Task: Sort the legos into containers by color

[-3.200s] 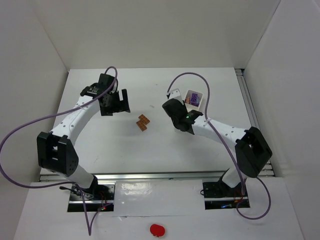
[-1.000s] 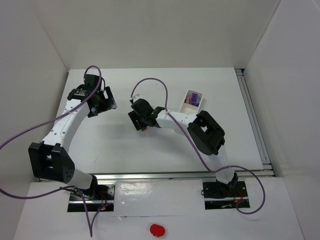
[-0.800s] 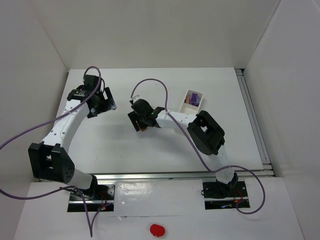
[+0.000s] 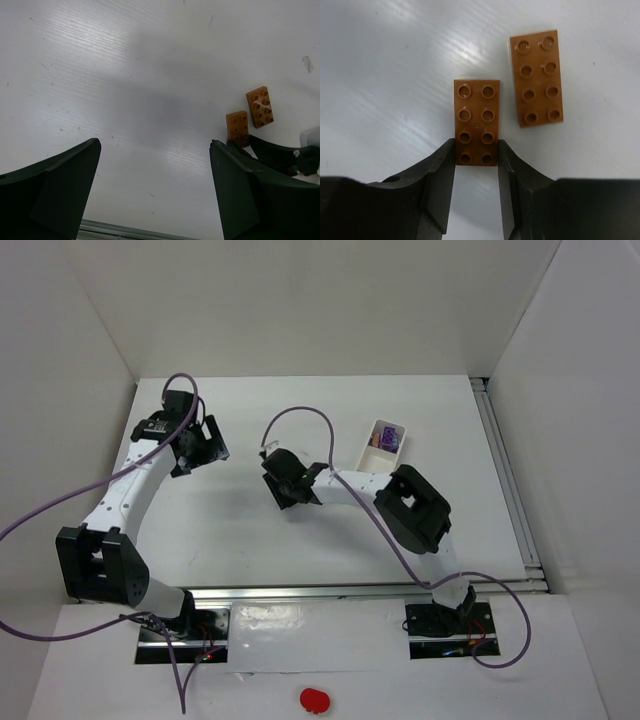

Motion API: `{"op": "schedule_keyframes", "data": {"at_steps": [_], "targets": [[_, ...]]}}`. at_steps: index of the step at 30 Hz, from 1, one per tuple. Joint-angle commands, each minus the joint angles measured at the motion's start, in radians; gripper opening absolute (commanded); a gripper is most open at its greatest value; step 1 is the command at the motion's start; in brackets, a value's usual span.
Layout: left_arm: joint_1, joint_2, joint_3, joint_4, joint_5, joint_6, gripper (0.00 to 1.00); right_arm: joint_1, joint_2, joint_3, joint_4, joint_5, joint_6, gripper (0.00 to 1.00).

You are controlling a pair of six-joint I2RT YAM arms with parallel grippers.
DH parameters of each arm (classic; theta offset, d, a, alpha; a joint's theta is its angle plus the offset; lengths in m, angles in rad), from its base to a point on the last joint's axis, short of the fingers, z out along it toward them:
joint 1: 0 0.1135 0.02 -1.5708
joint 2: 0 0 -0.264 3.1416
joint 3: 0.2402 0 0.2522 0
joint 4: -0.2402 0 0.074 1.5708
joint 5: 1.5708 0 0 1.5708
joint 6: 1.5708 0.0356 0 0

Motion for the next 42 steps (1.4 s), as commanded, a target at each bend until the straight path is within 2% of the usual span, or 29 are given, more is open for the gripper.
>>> {"op": "schedule_keyframes", "data": {"at_steps": [1, 7, 12, 16, 21, 36, 37, 40, 42], "targets": [[0.008, -0.042, -0.001, -0.001, 0.006, 0.012, 1.0, 0.015, -0.201, -0.094, 0.048, 0.038, -0.033, 0.29], [0.008, -0.032, 0.017, -0.001, 0.006, 0.012, 1.0, -0.016, -0.517, -0.351, 0.113, 0.216, -0.09, 0.29], [0.008, -0.014, 0.017, 0.01, 0.037, 0.012, 1.0, -0.203, -0.629, -0.471, 0.056, 0.308, -0.023, 0.31], [0.008, -0.005, 0.017, 0.019, 0.049, 0.012, 1.0, -0.313, -0.629, -0.484, 0.024, 0.308, -0.009, 0.31], [0.008, -0.005, 0.017, 0.019, 0.049, 0.012, 1.0, -0.402, -0.524, -0.45, 0.015, 0.296, -0.009, 0.32], [0.008, -0.014, 0.008, 0.019, 0.049, 0.022, 1.0, -0.455, -0.404, -0.393, 0.108, 0.272, -0.046, 0.33], [0.008, -0.014, 0.008, 0.019, 0.049, 0.022, 1.0, -0.455, -0.393, -0.393, 0.108, 0.272, -0.046, 0.35], [0.008, -0.014, 0.008, 0.019, 0.049, 0.022, 1.0, -0.455, -0.393, -0.393, 0.119, 0.272, -0.046, 0.49], [0.008, -0.014, 0.008, 0.019, 0.049, 0.022, 1.0, -0.455, -0.393, -0.381, 0.096, 0.262, -0.037, 0.62]]}}
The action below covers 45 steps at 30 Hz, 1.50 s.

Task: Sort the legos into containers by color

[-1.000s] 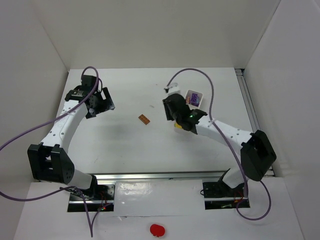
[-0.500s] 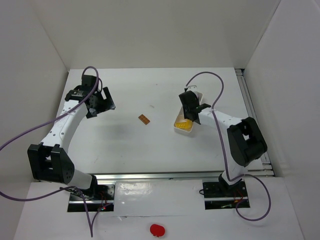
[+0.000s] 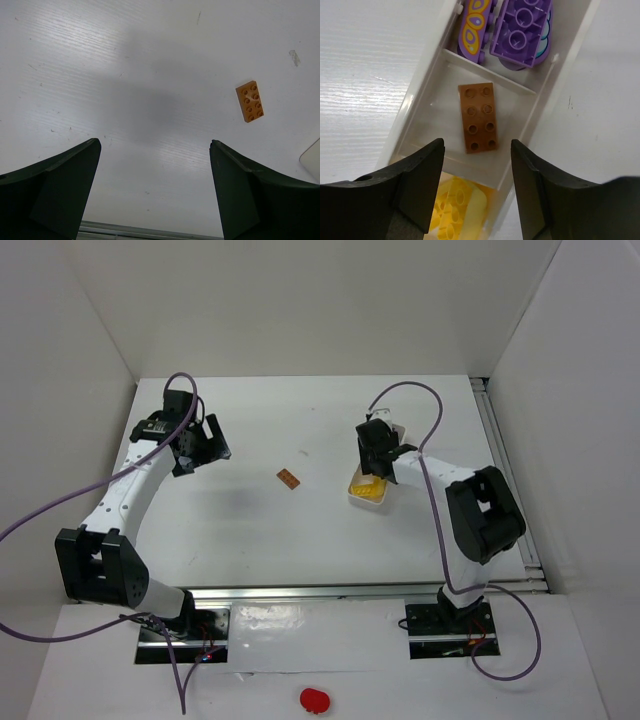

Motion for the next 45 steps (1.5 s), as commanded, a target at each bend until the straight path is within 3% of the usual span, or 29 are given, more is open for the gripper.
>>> {"op": "schedule_keyframes", "data": {"at_steps": [1, 6, 10, 12, 18, 23, 32, 36, 40, 41, 45], "targets": [[0.005, -0.006, 0.008, 0.011, 0.004, 0.017, 1.0, 0.005, -0.026, 0.051, 0.026, 0.0, 0.004, 0.64], [0.005, -0.006, 0.008, 0.011, 0.004, 0.017, 1.0, 0.042, -0.132, 0.051, 0.006, 0.023, 0.004, 0.65], [0.005, -0.006, 0.008, 0.011, 0.014, 0.017, 1.0, 0.083, -0.169, 0.08, 0.006, -0.11, -0.006, 0.6], [0.005, -0.006, 0.008, 0.011, 0.002, 0.017, 1.0, 0.108, -0.128, 0.119, 0.006, -0.194, -0.02, 0.6], [0.014, -0.027, 0.008, 0.011, -0.017, 0.017, 1.0, 0.264, 0.105, 0.282, -0.015, -0.32, -0.078, 0.8], [0.023, -0.047, -0.001, 0.002, -0.028, 0.027, 1.0, 0.32, 0.272, 0.375, -0.002, -0.357, -0.098, 0.81], [0.033, -0.047, -0.01, 0.002, -0.028, 0.027, 1.0, 0.358, 0.426, 0.468, 0.03, -0.316, -0.098, 0.79], [0.033, -0.047, -0.01, 0.002, -0.028, 0.036, 1.0, 0.358, 0.474, 0.488, 0.049, -0.303, -0.098, 0.7], [0.033, -0.057, -0.01, -0.007, -0.028, 0.036, 1.0, 0.358, 0.46, 0.502, 0.037, -0.288, -0.089, 0.42], [0.033, -0.057, -0.01, -0.007, -0.028, 0.036, 1.0, 0.367, 0.448, 0.49, 0.037, -0.271, -0.089, 0.3], [0.042, -0.057, -0.01, -0.007, -0.028, 0.036, 1.0, 0.367, 0.344, 0.466, 0.015, -0.196, -0.078, 0.23]]}}
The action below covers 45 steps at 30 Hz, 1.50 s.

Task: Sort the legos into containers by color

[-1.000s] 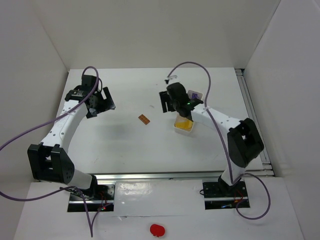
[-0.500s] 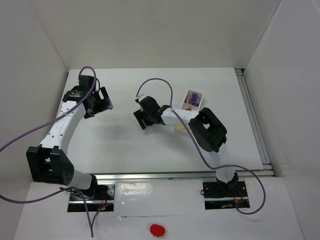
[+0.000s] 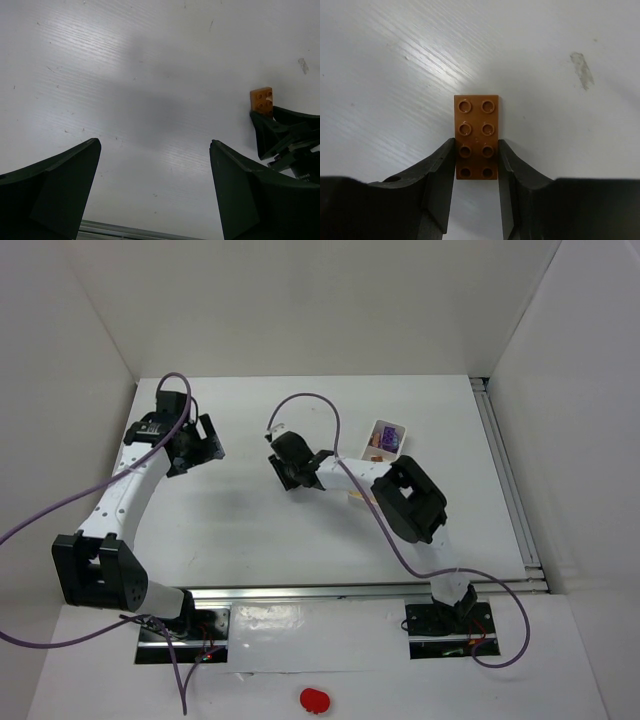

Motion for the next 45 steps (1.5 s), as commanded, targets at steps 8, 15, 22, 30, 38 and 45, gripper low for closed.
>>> {"op": "schedule_keyframes", "data": {"at_steps": [8, 15, 22, 30, 38, 45], "targets": [[0.012, -0.023, 0.0, -0.006, 0.01, 0.013, 1.0, -0.097, -0.47, -0.3, 0.023, 0.264, 0.068, 0.23], [0.012, -0.003, 0.0, 0.012, 0.04, 0.013, 1.0, -0.284, -0.552, -0.414, -0.038, 0.302, 0.187, 0.24], [0.012, 0.006, 0.0, 0.012, 0.03, 0.022, 1.0, -0.377, -0.519, -0.434, -0.034, 0.265, 0.197, 0.25], [0.012, 0.006, -0.009, 0.012, 0.03, 0.022, 1.0, -0.387, -0.481, -0.443, -0.023, 0.221, 0.197, 0.32], [0.012, 0.006, -0.009, 0.012, 0.03, 0.022, 1.0, -0.387, -0.481, -0.453, -0.023, 0.212, 0.206, 0.68], [0.012, 0.006, -0.009, 0.012, 0.039, 0.022, 1.0, -0.387, -0.571, -0.413, -0.056, 0.265, 0.206, 0.82]]}}
